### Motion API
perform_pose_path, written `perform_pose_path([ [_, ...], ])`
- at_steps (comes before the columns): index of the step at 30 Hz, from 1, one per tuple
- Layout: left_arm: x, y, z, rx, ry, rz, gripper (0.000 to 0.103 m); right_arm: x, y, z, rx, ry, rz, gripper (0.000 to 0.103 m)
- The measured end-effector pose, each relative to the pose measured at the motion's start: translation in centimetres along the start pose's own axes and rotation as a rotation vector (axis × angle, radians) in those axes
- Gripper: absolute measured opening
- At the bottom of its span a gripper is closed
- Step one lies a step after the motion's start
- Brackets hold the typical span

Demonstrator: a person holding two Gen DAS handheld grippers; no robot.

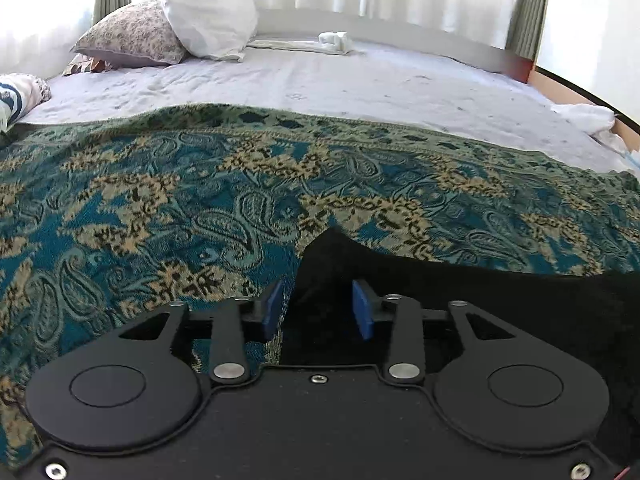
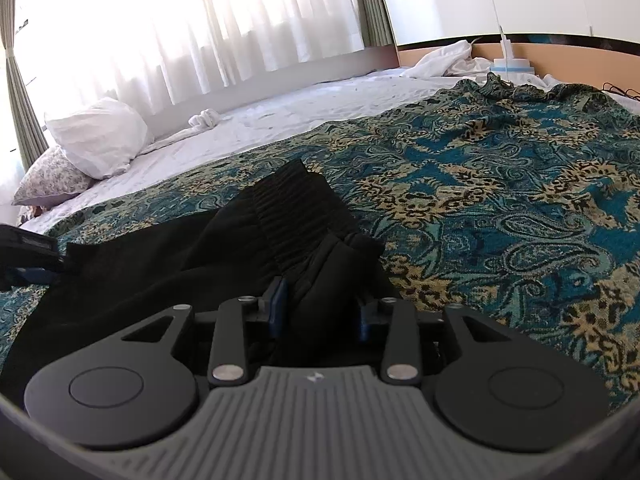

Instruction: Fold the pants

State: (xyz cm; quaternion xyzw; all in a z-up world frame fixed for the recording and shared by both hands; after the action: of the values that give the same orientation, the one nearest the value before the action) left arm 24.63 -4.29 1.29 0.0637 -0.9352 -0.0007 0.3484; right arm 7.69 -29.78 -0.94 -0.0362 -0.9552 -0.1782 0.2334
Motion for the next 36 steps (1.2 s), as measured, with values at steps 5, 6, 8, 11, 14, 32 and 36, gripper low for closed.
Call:
perform_pose_path([
  [5, -0.6, -0.1, 0.6, -0.005, -0.029, -0.005, 0.052, 0.0, -0.2, 0.0, -0.01, -0.006, -0.011, 0.042],
  [6, -0.7, 0.1, 0.6, 0.006, -0.024, -0.004, 0.057, 0.1, -0.2, 0.0, -0.012, -0.006, -0.013, 0.042],
  [8, -1.0, 0.6, 0.6, 0.036, -0.014, 0.004, 0.062, 0.1, -0.2, 0.0, -0.014, -0.008, -0.015, 0.042],
  [11, -1.2, 1.1, 0.8, 0.059, -0.012, 0.019, 0.065, 0.1, -0.2, 0.1, -0.014, -0.009, -0.017, 0.042],
  [14, -1.1, 1.0, 0.8, 0.049, -0.017, 0.006, 0.066, 0.1, -0.2, 0.1, -0.014, -0.008, -0.016, 0.042],
  [32, 7.2, 1.1, 6.7, -0.102, -0.037, 0.019, 0.073, -0.1, 0.3, 0.1, 0.014, 0.003, -0.009, 0.061],
  [36, 9.5, 1.2, 9.0, -0.13, -0.068, 0.02, 0.074, -0.1, 0.4, 0.1, 0.025, 0.007, -0.004, 0.063],
])
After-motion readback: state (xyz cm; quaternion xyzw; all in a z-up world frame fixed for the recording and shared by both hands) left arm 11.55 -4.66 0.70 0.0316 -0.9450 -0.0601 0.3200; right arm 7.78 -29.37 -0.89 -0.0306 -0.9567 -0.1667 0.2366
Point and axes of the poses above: each gripper's, at about its wrist camera, not at the fingertips, and x roughly against the way its jaws point, y to its left, z to its underside, the point moved 3 cm from there along -x, roughly the way its jaws point, and after that the axes turned 9 degrees about -z, right-handed, at the moved point
